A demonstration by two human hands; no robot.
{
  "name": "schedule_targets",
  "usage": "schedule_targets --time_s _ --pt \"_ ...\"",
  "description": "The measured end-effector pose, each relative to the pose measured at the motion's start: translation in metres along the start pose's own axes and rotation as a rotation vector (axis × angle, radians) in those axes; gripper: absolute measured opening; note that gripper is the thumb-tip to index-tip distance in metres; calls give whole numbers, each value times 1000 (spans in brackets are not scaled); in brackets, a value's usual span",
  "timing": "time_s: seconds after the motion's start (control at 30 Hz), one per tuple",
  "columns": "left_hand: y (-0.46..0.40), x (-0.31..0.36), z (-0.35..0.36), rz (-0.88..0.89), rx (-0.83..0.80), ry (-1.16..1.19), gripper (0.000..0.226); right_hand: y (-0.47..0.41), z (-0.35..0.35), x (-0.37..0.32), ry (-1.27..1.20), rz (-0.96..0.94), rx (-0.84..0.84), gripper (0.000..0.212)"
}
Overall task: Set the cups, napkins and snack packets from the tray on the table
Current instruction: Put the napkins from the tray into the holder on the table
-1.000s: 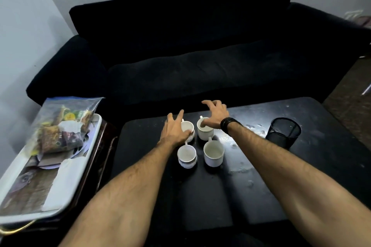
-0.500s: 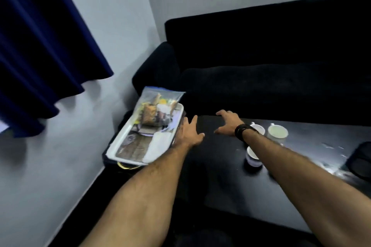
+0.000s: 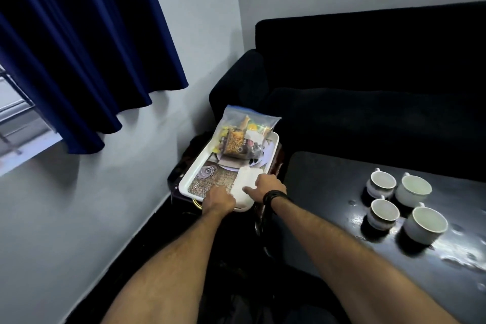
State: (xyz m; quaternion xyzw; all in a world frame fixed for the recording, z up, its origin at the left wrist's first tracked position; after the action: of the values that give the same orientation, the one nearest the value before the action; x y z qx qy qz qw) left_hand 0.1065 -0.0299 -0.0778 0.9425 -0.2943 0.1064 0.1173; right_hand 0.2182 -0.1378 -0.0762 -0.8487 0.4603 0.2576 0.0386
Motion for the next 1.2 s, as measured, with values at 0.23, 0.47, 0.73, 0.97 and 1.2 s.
schedule_targets --time_s 0.23,0.47,0.73,0.97,1.2 --pt "-11 4 5 -80 -112 118 44 5 19 -20 242 72 154 47" --pt "-10 -11 3 -125 70 -28 42 2 25 -36 382 131 156 44" --pt "-3 -21 -8 -24 197 126 37 3 9 -32 -188 71 243 25" --pt "26 30 -23 126 228 134 32 1 -81 19 -782 164 290 23" --pt "65 125 -24 335 137 212 34 30 -162 123 -1017 221 297 12"
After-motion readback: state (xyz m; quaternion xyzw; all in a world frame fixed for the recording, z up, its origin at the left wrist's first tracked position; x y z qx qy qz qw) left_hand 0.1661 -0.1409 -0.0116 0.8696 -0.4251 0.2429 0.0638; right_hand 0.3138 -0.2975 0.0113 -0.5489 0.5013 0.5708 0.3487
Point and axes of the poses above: each hand's wrist, its own y-axis away from the middle knuckle, its own z-axis out of the palm, x = y × z, the point moved 4 cm from there along -y, towards the middle knuckle, and after that the axes turned 3 degrees about x, right-handed, at the moved point
